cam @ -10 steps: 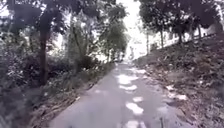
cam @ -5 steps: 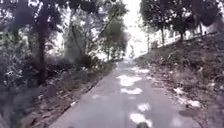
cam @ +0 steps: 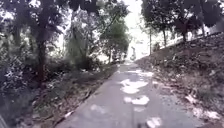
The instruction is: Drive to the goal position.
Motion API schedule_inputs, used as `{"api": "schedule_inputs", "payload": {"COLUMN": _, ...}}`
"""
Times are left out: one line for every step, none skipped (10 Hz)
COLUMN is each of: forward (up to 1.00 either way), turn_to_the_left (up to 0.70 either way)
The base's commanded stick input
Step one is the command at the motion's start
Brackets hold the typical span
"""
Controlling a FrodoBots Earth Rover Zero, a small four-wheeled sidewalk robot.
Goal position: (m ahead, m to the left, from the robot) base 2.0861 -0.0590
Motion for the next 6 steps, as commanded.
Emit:
{"api": "schedule_inputs", "payload": {"forward": 0.50, "turn_to_the_left": -0.41}}
{"api": "schedule_inputs", "payload": {"forward": 0.50, "turn_to_the_left": 0.07}}
{"api": "schedule_inputs", "payload": {"forward": 0.50, "turn_to_the_left": 0.08}}
{"api": "schedule_inputs", "payload": {"forward": 0.50, "turn_to_the_left": 0.08}}
{"api": "schedule_inputs", "payload": {"forward": 0.50, "turn_to_the_left": 0.09}}
{"api": "schedule_inputs", "payload": {"forward": -0.34, "turn_to_the_left": 0.00}}
